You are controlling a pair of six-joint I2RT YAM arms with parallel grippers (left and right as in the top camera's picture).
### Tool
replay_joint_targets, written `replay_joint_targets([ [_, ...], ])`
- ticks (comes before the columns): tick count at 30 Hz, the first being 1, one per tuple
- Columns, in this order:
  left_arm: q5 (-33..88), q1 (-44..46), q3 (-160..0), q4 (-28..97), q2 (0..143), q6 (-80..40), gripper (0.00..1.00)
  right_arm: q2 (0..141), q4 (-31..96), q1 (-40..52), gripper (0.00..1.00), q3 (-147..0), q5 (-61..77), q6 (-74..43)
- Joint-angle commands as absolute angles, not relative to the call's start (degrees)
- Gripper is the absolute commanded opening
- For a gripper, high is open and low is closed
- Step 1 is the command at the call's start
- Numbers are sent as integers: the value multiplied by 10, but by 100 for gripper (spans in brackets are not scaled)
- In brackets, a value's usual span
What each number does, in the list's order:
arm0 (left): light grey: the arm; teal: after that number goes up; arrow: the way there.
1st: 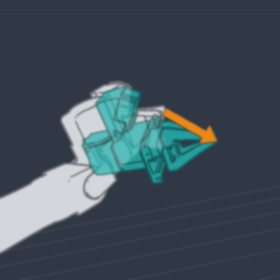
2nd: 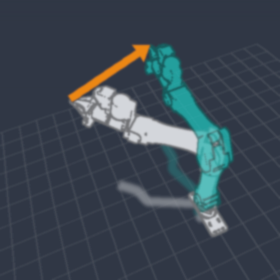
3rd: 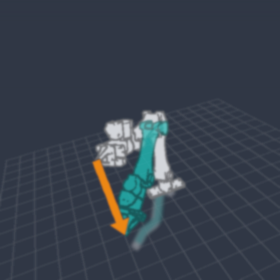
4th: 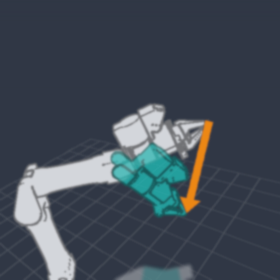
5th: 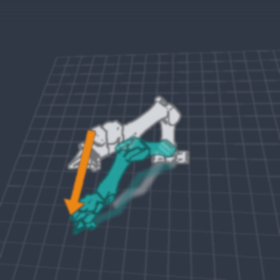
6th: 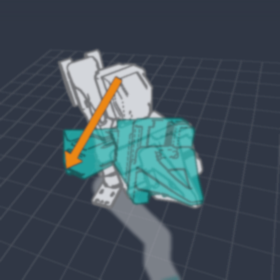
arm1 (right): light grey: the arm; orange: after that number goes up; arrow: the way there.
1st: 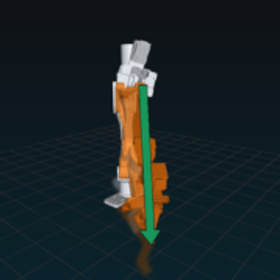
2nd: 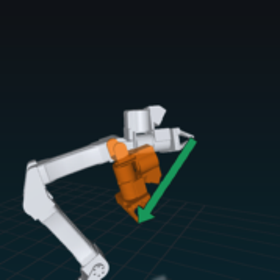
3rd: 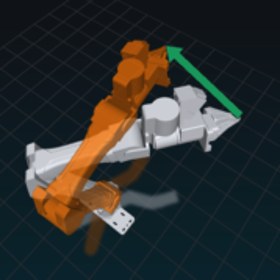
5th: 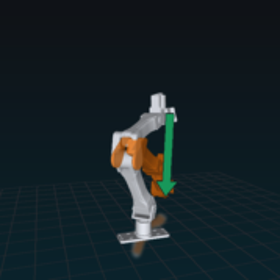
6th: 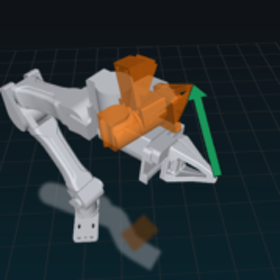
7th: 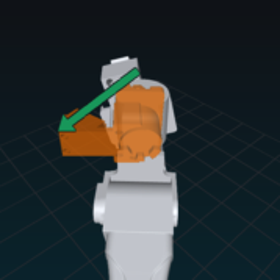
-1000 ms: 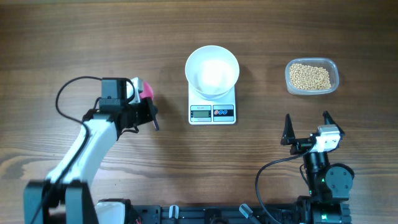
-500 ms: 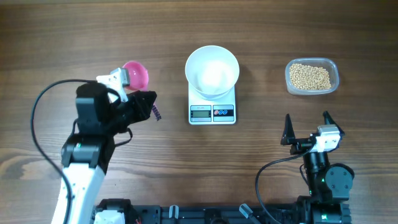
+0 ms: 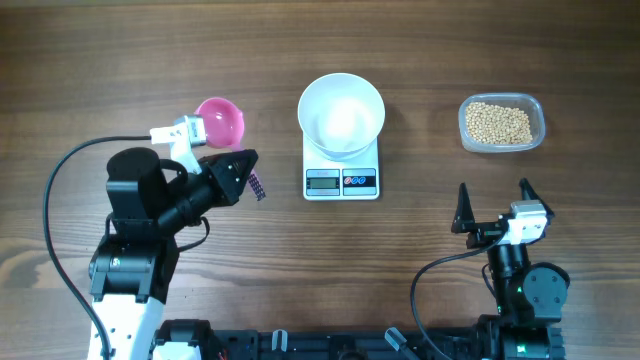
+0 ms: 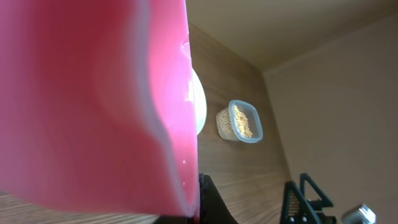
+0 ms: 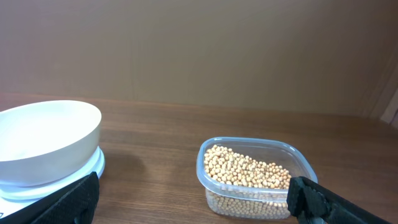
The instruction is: Scoop item into bowl and weigh 150g on scale
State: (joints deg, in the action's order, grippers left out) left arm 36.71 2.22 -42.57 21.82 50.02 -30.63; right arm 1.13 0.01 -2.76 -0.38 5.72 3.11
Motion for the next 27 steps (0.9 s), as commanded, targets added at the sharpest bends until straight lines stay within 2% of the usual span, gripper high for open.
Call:
replay_joint_targets([
  [1,405,25,-424,216,495,-310,4,11,-1,-24,100,-3,49,30],
  [27,415,25,-424,216,495,-310,4,11,-1,-24,100,-3,49,30],
])
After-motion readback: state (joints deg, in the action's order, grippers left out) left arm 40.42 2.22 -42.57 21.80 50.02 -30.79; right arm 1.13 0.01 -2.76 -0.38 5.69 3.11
